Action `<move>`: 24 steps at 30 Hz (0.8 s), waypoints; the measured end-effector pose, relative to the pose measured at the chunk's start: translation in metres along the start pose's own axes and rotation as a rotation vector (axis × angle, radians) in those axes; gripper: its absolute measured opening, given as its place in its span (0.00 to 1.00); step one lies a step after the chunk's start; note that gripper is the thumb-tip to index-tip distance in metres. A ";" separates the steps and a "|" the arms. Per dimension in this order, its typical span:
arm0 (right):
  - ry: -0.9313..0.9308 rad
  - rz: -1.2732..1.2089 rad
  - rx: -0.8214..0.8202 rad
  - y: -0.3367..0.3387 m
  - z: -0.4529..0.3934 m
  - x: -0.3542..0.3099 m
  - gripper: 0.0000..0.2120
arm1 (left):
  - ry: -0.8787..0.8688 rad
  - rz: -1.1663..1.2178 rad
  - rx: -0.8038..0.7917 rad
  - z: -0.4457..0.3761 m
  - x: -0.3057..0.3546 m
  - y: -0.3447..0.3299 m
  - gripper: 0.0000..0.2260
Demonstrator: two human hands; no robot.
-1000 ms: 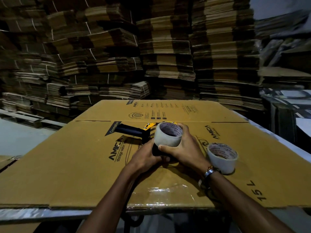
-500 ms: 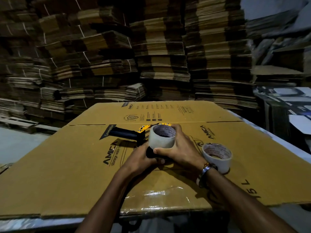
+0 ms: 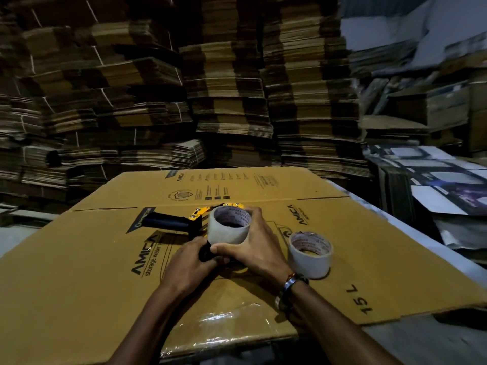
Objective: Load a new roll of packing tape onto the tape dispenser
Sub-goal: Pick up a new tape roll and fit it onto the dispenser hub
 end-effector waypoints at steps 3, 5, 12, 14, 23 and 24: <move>0.002 -0.048 -0.102 0.010 -0.004 0.004 0.47 | 0.004 -0.008 0.004 0.002 0.004 0.000 0.20; 0.007 -0.062 -0.154 0.018 -0.007 0.005 0.45 | -0.003 -0.014 0.010 0.003 0.007 0.001 0.22; 0.065 -0.200 -0.330 0.018 -0.016 0.011 0.57 | -0.001 -0.012 -0.011 0.004 0.008 0.004 0.25; 0.077 -0.215 -0.290 0.014 -0.016 0.013 0.53 | -0.001 -0.021 -0.007 0.003 0.007 0.003 0.25; 0.065 -0.166 -0.079 -0.002 -0.016 0.019 0.53 | 0.031 -0.149 -0.035 0.000 0.001 -0.002 0.25; 0.056 -0.163 -0.068 -0.003 -0.016 0.019 0.52 | 0.021 -0.152 -0.041 -0.001 0.003 -0.002 0.26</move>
Point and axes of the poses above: each hand's wrist, its own z-axis away from the middle knuckle, its own y-axis out of the back of the hand, x = y × z, the point moved 2 cm from there along -z, towards the middle knuckle, and after that the axes turned 9 degrees about -x, right-handed, at the moved point
